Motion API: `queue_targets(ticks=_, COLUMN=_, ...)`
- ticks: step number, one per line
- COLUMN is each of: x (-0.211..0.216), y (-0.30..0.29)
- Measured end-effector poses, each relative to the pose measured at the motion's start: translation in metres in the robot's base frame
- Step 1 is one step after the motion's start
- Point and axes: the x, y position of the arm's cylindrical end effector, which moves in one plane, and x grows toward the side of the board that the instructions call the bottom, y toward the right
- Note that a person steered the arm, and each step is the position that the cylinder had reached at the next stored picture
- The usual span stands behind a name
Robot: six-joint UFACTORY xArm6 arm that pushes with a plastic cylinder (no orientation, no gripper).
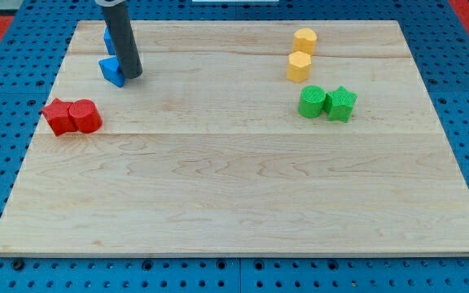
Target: Place the blue triangle to the bottom of the blue cube
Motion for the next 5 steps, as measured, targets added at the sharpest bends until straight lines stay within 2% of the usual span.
queue_targets(ticks=1, x=0.014, y=-0.004)
queue_targets(ticks=2, x=0.015, y=-0.054)
queue_targets(ticks=3, x=-0.001, y=-0.097)
queue_targets(ticks=4, x=-0.02, y=-0.098)
queue_targets(ticks=5, x=-0.019, y=-0.08)
